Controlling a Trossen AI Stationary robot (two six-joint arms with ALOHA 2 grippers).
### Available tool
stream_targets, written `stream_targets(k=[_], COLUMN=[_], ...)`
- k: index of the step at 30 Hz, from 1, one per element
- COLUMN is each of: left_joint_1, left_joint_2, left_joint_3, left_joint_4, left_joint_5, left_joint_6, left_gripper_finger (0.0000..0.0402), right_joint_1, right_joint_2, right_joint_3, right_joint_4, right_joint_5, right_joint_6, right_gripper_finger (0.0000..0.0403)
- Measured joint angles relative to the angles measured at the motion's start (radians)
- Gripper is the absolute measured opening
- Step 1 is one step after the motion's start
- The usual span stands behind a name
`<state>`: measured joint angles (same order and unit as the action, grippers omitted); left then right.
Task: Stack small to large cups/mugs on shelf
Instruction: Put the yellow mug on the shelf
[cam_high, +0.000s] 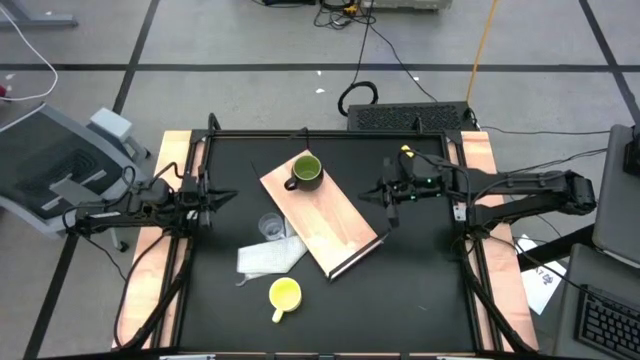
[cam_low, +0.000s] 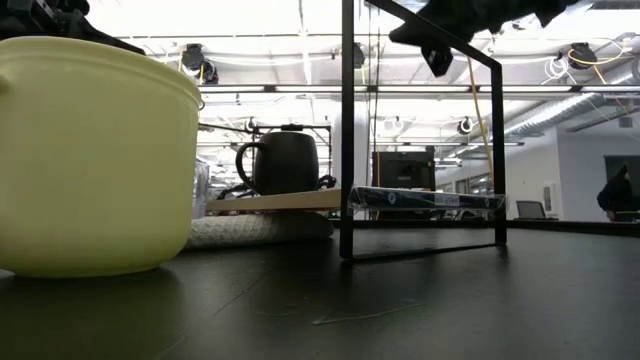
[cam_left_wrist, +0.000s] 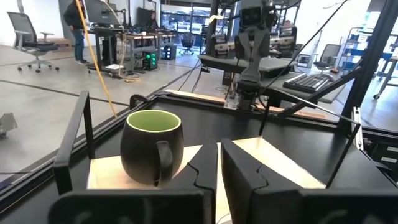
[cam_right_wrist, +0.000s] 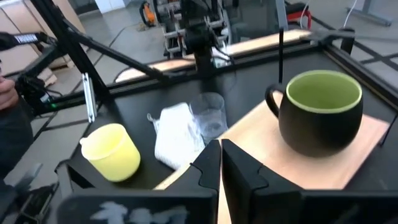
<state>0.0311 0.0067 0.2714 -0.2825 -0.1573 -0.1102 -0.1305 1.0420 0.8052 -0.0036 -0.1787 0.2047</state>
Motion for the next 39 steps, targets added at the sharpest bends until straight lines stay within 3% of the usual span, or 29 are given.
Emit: stream_targets(k=[8, 14, 20, 26, 34, 39], left_joint_1=[0.0, 0.0, 0.0, 0.0, 0.0, 0.0], left_joint_2=[0.0, 0.0, 0.0, 0.0, 0.0, 0.0], left_joint_3=[0.0, 0.0, 0.0, 0.0, 0.0, 0.0], left_joint_4=[0.0, 0.032, 0.035, 0.014, -0.004, -0.004], left_joint_5=[0.0, 0.004, 0.005, 0.002, -0.009, -0.009], left_joint_6=[0.005, -0.011, 0.05, 0.056, 0.063, 0.063], left_gripper_finger=[0.0002, 0.0014, 0.0006, 0.0009, 0.0007, 0.0011], right_joint_1=[0.002, 0.002, 0.091, 0.227, 0.35, 0.386], right_joint_2=[0.0, -0.001, -0.031, -0.068, -0.122, -0.148], right_joint_3=[-0.097, -0.131, -0.131, -0.138, -0.26, -0.367], right_joint_4=[0.081, 0.11, 0.133, 0.149, 0.177, 0.334], right_joint_5=[-0.007, -0.01, -0.031, 0.09, 0.266, 0.29], right_joint_6=[-0.006, 0.052, -0.036, -0.083, -0.095, -0.094], right_gripper_finger=[0.0006, 0.0006, 0.0006, 0.0001, 0.0001, 0.0])
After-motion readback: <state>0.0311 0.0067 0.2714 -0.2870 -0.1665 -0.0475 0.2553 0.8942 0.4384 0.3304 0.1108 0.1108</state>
